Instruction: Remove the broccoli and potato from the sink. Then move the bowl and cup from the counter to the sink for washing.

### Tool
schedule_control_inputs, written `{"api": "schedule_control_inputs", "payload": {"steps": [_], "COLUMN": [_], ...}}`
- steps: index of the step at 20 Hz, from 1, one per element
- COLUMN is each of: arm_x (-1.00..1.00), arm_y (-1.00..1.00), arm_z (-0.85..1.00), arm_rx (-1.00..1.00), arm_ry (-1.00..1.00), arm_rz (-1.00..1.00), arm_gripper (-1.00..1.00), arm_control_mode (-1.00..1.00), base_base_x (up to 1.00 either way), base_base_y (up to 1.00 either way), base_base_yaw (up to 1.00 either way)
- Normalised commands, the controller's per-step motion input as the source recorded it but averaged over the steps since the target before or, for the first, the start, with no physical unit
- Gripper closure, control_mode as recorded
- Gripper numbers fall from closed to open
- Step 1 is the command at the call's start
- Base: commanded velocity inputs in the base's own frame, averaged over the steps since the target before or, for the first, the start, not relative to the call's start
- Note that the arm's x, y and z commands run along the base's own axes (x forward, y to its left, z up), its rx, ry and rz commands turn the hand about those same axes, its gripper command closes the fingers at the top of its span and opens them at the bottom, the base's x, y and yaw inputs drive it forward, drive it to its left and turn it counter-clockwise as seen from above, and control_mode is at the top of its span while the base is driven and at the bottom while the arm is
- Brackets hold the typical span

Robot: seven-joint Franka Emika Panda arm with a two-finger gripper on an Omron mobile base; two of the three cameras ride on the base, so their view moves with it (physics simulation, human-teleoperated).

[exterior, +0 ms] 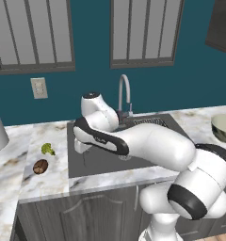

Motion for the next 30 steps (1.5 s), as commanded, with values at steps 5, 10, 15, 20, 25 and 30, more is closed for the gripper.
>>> {"api": "schedule_control_inputs", "payload": {"steps": [5, 10, 15, 20, 25, 30], "arm_x": [-0.15, -0.16, -0.18, -0.22, -0.22, -0.18], "arm_y": [-0.38, -0.41, -0.38, -0.37, -0.38, -0.43], "arm_z": [0.05, 0.05, 0.05, 0.05, 0.04, 0.04], "arm_rx": [0.00, 0.00, 0.00, -0.02, -0.01, 0.00], "arm_ry": [0.08, 0.09, 0.01, 0.00, -0.01, 0.00], "arm_rz": [-0.10, -0.09, -0.01, 0.00, 0.00, 0.00], "arm_gripper": [-1.00, -1.00, -1.00, -1.00, -1.00, -1.00], "arm_control_mode": [-1.00, -1.00, -1.00, -1.00, -1.00, -1.00], "base_base_x": [0.00, 0.00, 0.00, 0.00, 0.00, 0.00], "base_base_y": [0.00, 0.00, 0.00, 0.00, 0.00, 0.00], "base_base_yaw": [0.00, 0.00, 0.00, 0.00, 0.00, 0.00]}}
